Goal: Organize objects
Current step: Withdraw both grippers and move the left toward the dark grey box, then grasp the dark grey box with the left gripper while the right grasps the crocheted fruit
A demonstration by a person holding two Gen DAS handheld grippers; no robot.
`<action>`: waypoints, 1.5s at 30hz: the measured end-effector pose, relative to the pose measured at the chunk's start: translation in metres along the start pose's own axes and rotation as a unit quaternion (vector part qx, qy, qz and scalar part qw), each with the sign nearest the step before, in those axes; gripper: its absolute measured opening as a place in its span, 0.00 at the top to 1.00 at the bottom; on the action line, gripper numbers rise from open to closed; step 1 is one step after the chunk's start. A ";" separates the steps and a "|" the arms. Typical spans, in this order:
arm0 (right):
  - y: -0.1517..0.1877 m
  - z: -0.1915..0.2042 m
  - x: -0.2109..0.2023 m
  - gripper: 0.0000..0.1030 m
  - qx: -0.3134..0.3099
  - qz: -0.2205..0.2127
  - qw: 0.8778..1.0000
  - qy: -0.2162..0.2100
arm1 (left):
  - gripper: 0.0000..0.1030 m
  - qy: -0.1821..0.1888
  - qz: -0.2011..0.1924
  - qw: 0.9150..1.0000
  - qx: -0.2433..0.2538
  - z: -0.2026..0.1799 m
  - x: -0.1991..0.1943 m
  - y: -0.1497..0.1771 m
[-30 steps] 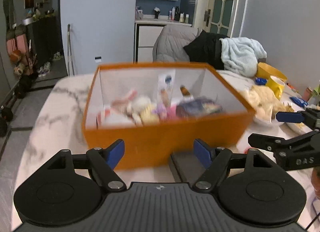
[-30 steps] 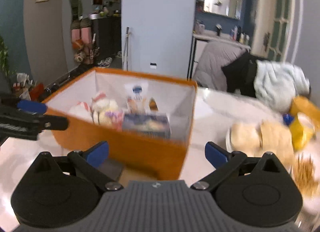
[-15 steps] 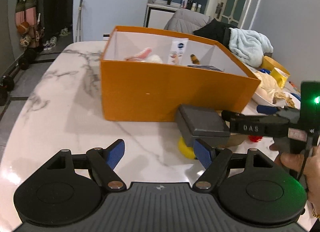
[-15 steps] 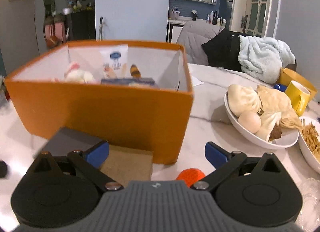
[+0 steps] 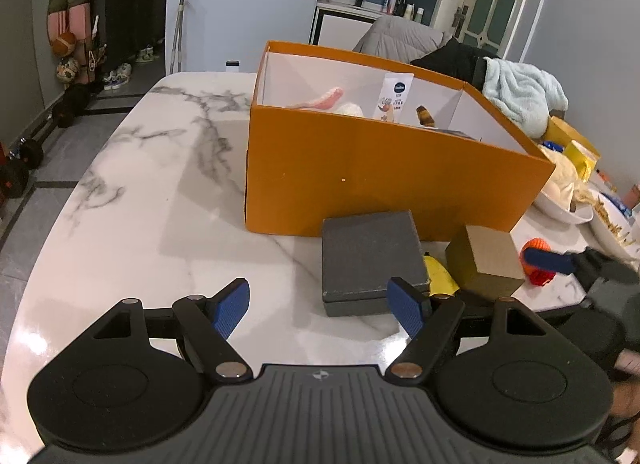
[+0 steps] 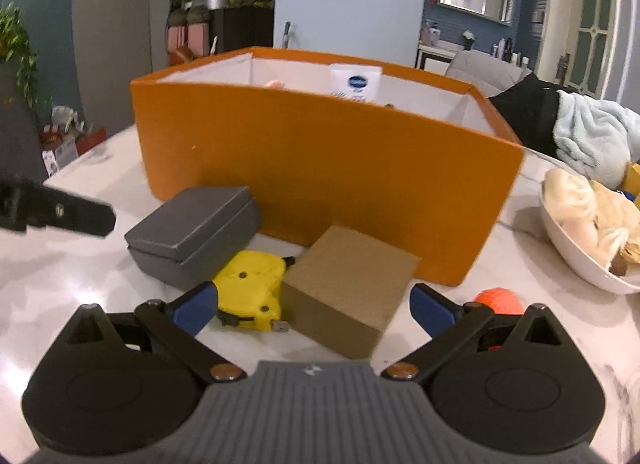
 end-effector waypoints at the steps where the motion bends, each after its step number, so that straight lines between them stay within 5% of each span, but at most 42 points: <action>1: -0.003 -0.005 -0.001 0.01 0.009 -0.003 1.000 0.002 | 0.13 0.000 0.000 1.000 0.001 -0.001 0.001 0.000; 13: -0.040 -0.001 0.032 0.01 0.011 0.007 0.999 0.039 | 0.13 -0.015 0.001 1.000 0.005 0.000 0.014 -0.009; 22: -0.015 0.053 0.005 0.01 -0.085 -0.028 0.996 -0.021 | 0.13 -0.025 -0.002 1.000 -0.015 0.024 0.010 -0.012; 27: -0.017 0.011 -0.017 0.01 -0.014 -0.050 0.999 -0.008 | 0.13 -0.017 0.008 1.000 -0.003 0.020 0.018 -0.011; 34: 0.005 -0.043 -0.024 0.01 0.067 -0.026 0.997 0.000 | 0.13 0.009 0.016 0.999 0.038 -0.014 0.035 -0.011; 45: 0.027 -0.067 -0.023 0.01 0.108 -0.023 0.994 0.005 | 0.10 -0.028 0.012 0.994 0.105 -0.028 0.060 0.002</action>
Point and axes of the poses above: each gripper's, at about its wrist camera, not at the fingertips, and x roughly the way its jaws point, z to its left, y to its underside, the point moved 9 cm from there along x, roughly the way its jaws point
